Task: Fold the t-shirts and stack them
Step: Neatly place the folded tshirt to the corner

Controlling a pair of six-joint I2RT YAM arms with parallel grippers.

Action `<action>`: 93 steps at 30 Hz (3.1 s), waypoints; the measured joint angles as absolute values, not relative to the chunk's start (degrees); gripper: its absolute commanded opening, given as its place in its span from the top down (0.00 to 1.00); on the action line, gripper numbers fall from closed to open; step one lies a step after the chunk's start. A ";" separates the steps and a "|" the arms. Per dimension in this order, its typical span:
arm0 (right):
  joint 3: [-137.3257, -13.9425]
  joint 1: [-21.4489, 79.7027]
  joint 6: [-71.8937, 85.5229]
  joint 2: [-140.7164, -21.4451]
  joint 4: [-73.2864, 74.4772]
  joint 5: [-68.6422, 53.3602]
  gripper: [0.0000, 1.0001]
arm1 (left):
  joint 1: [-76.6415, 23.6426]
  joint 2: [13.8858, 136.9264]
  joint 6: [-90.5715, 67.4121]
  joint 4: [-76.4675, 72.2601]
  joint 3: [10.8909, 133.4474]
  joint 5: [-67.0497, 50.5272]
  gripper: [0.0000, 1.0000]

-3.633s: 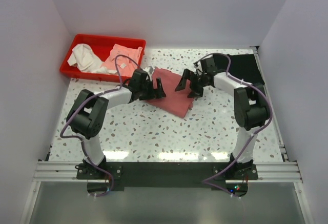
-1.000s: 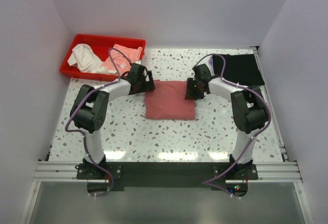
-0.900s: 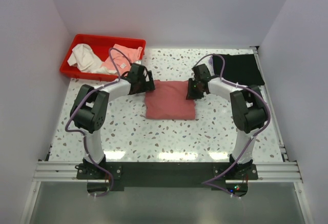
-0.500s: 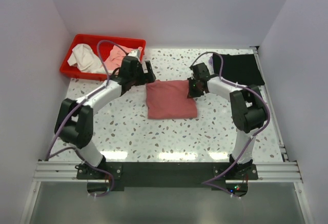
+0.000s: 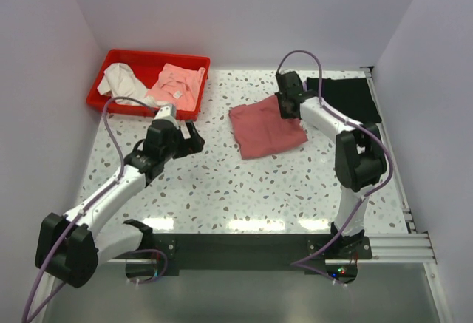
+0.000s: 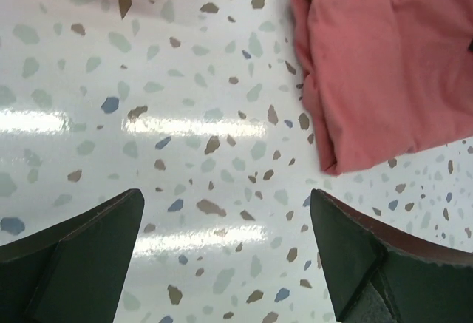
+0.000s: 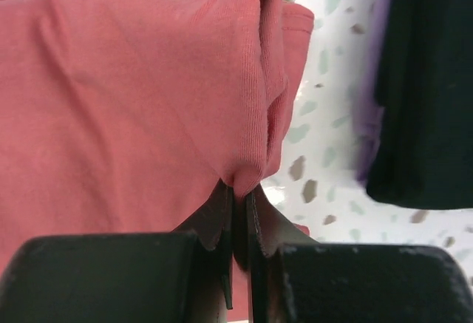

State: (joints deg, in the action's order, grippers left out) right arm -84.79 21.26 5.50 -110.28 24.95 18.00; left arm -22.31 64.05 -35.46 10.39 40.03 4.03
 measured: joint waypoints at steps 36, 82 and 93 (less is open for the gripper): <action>-103.31 20.82 -20.62 -110.32 25.43 49.01 1.00 | -22.31 55.16 -38.57 21.39 34.79 5.26 0.00; -120.38 17.93 -15.77 -108.68 41.43 42.96 1.00 | -22.31 54.81 -38.59 21.87 33.85 5.82 0.00; -120.38 15.49 -14.44 -108.68 43.29 41.52 1.00 | -22.31 55.81 -38.59 21.89 33.85 5.82 0.00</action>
State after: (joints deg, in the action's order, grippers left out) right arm -120.38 15.49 -14.44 -108.68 43.29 41.52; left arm -22.31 55.81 -38.59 21.89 33.85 5.82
